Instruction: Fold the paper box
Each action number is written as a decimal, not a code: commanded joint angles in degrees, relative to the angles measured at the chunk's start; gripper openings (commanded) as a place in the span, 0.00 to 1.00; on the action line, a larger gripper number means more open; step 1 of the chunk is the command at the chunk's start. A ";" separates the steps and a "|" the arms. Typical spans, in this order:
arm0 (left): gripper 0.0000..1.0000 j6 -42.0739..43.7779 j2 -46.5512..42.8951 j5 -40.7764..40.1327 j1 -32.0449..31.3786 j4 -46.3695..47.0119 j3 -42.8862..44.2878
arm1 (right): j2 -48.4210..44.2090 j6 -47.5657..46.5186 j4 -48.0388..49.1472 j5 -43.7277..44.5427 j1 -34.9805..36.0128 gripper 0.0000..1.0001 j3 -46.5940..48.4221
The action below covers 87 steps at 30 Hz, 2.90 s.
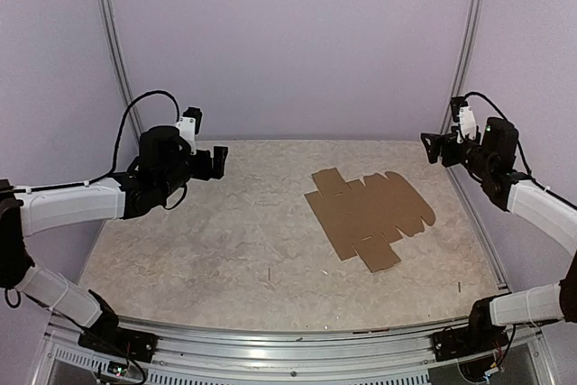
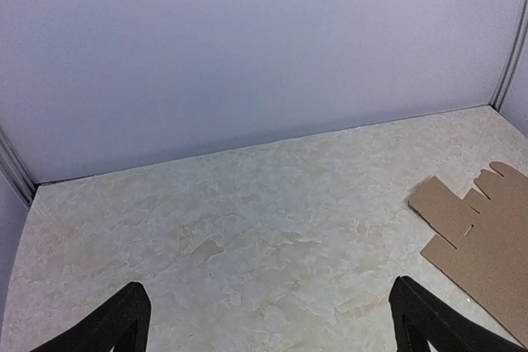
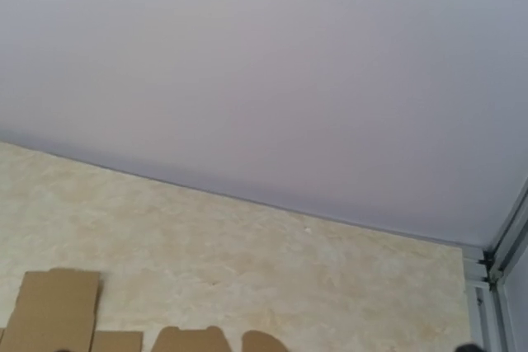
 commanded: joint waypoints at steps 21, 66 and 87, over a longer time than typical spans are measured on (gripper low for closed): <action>0.82 -29.64 11.44 32.41 -1.04 -11.07 4.54 | -1.17 -63.21 -42.38 -3.77 23.30 0.82 -4.96; 0.79 -50.19 21.24 35.24 -4.10 4.74 4.09 | 4.10 -48.93 -19.82 21.38 48.50 0.00 -11.03; 0.63 -67.53 40.69 41.31 -7.47 14.18 16.17 | 2.87 -43.90 -24.22 13.68 50.10 0.00 -7.34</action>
